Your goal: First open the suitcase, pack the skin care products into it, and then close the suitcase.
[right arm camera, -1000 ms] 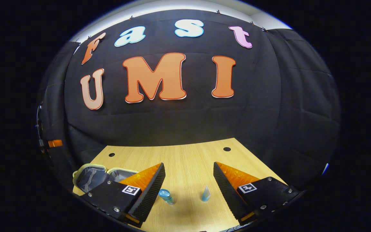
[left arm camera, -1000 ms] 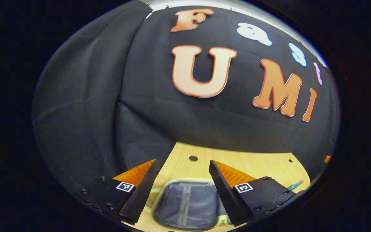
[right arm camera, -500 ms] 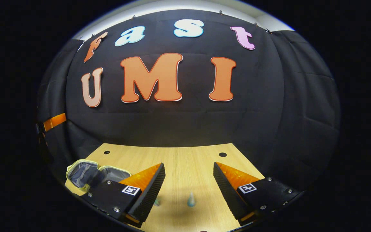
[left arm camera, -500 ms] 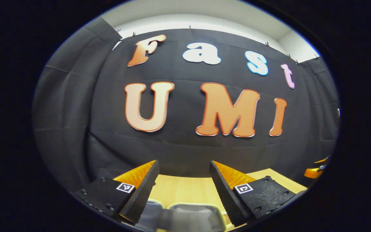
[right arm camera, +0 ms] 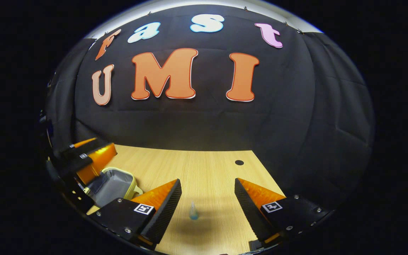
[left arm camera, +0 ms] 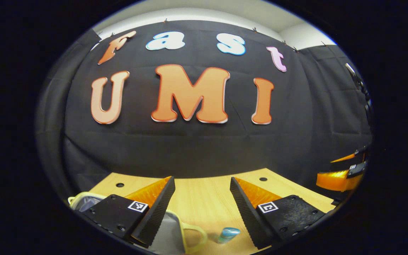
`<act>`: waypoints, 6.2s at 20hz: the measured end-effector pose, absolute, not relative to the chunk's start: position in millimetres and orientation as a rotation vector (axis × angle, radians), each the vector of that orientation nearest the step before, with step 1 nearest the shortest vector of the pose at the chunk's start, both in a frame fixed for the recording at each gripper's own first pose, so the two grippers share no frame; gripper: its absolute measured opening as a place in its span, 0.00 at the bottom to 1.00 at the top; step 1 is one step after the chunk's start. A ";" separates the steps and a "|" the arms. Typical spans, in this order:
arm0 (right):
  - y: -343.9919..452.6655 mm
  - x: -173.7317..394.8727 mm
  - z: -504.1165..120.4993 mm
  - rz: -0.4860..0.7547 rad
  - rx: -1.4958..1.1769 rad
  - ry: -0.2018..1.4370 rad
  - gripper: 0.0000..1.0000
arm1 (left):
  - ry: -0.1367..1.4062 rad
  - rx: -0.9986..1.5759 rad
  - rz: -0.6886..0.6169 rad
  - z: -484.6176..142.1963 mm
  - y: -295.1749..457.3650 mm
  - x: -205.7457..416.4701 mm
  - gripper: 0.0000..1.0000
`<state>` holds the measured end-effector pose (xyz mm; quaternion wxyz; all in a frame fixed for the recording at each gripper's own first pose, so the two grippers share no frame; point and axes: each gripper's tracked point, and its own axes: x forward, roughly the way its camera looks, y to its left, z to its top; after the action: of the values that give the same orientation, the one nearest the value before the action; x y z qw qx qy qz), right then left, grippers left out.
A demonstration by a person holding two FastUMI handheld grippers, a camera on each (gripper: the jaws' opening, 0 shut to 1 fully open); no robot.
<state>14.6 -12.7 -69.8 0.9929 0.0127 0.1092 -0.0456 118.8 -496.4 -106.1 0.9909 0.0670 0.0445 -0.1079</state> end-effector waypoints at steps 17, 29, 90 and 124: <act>-64.9 3.6 -125.3 -0.166 0.047 0.335 0.95 | 0.551 0.235 -0.177 -350.8 -523.2 137.8 0.95; -59.3 5.9 -131.9 -0.134 0.052 0.357 0.95 | 0.665 0.232 -0.154 -364.8 -524.7 129.0 0.47; 123.5 -27.5 -247.0 0.351 0.431 0.891 0.41 | 1.311 0.240 -0.076 -316.3 -264.9 68.6 0.47; 338.4 41.1 -159.1 0.711 0.200 1.000 0.41 | 0.746 -0.295 0.058 -150.6 -97.8 -4.3 0.98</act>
<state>41.1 338.4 -159.1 0.8128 0.0938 0.4686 0.3332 -4.3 -97.8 -150.6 0.9202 -0.1436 0.3631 0.0282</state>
